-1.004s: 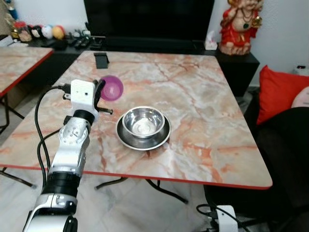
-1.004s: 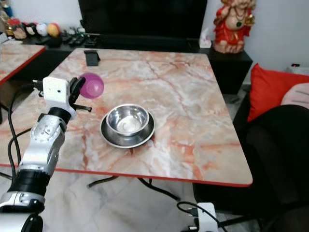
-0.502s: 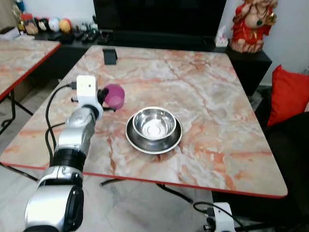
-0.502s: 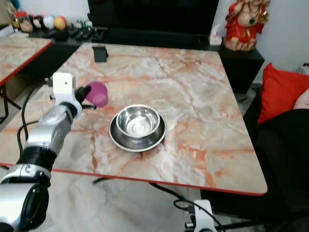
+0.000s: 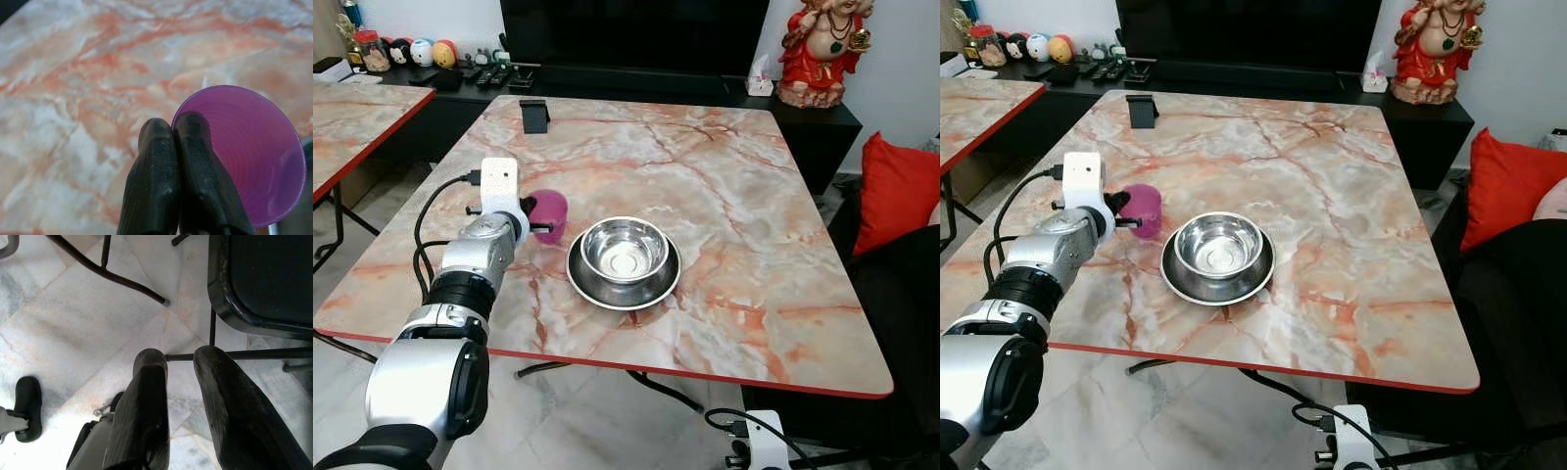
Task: Setting the table
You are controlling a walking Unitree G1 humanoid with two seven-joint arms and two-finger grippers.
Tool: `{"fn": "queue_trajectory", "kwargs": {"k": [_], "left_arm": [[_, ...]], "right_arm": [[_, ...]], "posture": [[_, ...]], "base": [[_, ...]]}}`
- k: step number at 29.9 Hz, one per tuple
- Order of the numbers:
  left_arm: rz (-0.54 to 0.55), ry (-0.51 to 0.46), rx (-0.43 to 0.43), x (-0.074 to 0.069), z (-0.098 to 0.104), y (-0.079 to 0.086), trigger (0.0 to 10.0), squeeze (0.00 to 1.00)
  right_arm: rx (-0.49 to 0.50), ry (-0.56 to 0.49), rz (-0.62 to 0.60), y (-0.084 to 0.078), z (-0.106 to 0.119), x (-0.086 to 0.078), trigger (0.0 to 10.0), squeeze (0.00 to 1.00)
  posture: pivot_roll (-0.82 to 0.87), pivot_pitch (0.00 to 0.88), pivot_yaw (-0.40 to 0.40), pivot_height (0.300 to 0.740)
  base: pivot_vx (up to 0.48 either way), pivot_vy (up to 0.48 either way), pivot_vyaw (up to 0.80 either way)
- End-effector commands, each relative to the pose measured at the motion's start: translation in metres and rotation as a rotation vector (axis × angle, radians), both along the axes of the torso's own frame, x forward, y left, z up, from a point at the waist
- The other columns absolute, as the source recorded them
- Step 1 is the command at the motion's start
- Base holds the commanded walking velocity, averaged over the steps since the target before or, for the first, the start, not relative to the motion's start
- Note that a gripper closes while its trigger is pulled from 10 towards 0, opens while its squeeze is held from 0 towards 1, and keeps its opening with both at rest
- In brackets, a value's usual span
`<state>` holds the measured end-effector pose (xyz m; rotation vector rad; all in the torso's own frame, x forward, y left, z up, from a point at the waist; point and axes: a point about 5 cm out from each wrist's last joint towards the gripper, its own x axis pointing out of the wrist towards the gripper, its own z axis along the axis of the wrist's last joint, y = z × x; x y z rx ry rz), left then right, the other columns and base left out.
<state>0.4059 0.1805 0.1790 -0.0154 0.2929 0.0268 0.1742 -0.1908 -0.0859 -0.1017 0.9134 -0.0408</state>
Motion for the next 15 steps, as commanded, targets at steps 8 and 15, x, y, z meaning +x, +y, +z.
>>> {"fn": "queue_trajectory", "kwargs": {"k": [8,15], "left_arm": [[0.028,0.023,-0.051,0.003,0.007,0.0002,10.0,0.0],[0.035,0.04,-0.105,0.0032,0.0083,0.0,10.0,0.0]], "right_arm": [[-0.004,0.01,0.004,-0.0022,-0.0006,-0.0016,10.0,0.0],[-0.005,0.012,0.005,-0.0022,-0.0008,-0.0022,10.0,0.0]], "posture": [[0.05,0.0,-0.049,0.731],[0.05,0.0,-0.048,0.731]], "base": [[0.0,0.0,0.0],[0.0,0.0,0.0]]}}
